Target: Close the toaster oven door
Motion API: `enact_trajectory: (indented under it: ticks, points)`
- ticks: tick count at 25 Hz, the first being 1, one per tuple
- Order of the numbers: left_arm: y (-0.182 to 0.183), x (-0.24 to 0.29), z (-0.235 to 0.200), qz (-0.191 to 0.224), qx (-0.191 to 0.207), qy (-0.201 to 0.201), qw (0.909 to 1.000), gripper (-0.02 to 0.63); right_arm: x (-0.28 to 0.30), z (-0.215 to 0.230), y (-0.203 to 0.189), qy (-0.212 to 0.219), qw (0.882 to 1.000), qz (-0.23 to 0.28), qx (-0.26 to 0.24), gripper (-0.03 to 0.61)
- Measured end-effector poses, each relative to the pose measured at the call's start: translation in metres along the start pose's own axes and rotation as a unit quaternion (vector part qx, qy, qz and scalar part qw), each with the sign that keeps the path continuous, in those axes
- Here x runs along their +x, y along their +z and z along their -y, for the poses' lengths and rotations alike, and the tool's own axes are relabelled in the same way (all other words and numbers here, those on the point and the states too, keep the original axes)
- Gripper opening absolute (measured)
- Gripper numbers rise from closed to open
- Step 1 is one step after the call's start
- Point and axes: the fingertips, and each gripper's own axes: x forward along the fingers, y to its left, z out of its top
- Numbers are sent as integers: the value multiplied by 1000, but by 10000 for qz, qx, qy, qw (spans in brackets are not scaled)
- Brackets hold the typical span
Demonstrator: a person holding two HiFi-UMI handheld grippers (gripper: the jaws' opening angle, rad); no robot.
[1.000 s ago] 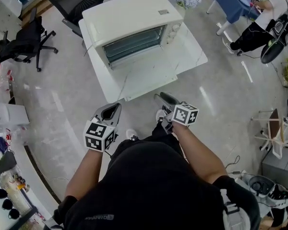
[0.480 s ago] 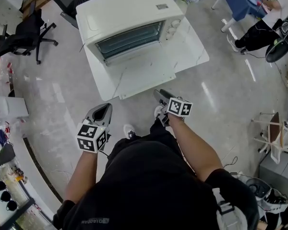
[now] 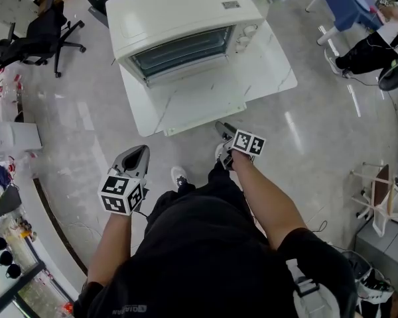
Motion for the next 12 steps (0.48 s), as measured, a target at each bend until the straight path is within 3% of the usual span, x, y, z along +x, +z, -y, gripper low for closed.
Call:
enact_trajectory:
  ticks: [12]
  points:
    - [8,5,4,-65,-17,113,9999,3,23,4,7,104,9992,-72,369,189]
